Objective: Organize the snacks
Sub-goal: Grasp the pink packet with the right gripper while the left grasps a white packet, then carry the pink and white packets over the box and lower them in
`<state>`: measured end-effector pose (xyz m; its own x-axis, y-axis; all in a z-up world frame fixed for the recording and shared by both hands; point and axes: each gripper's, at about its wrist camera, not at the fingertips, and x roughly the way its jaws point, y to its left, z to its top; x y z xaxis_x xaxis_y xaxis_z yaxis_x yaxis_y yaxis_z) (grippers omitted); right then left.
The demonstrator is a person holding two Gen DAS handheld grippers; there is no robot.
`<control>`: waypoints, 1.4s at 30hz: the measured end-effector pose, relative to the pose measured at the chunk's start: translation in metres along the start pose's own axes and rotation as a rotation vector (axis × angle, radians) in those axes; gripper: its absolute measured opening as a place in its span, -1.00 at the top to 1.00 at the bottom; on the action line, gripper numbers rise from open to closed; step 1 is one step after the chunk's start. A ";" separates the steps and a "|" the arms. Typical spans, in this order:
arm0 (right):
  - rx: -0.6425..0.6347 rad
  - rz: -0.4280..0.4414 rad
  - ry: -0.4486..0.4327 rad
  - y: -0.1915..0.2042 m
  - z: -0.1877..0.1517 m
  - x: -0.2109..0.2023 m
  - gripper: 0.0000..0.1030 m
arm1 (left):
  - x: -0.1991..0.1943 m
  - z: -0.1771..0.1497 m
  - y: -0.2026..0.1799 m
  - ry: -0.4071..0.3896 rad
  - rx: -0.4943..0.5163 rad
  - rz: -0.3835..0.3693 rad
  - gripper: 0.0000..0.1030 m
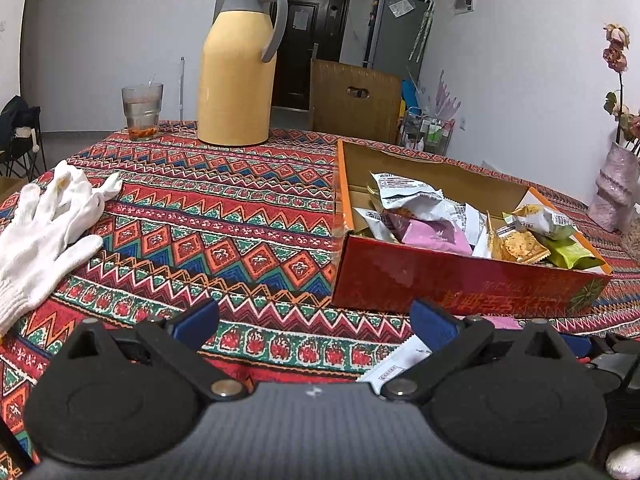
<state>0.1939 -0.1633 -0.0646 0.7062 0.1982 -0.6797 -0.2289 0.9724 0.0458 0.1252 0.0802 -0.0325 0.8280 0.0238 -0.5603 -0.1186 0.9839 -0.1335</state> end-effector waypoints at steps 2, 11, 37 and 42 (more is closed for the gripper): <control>0.003 0.008 -0.002 -0.001 0.001 -0.001 -0.80 | 0.001 0.000 0.000 0.002 -0.002 0.004 -1.00; 0.022 0.041 -0.087 -0.010 -0.005 -0.034 -0.18 | 0.008 -0.001 -0.004 0.037 0.014 0.027 -1.00; 0.172 0.033 -0.235 -0.089 -0.040 -0.096 -0.18 | 0.037 -0.022 -0.075 0.272 0.031 0.215 -1.00; 0.171 0.059 -0.238 -0.089 -0.045 -0.098 -0.18 | 0.029 -0.027 -0.071 0.246 0.035 0.181 -0.80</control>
<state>0.1149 -0.2750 -0.0346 0.8368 0.2586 -0.4826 -0.1723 0.9610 0.2162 0.1425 0.0058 -0.0610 0.6369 0.1600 -0.7541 -0.2295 0.9732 0.0127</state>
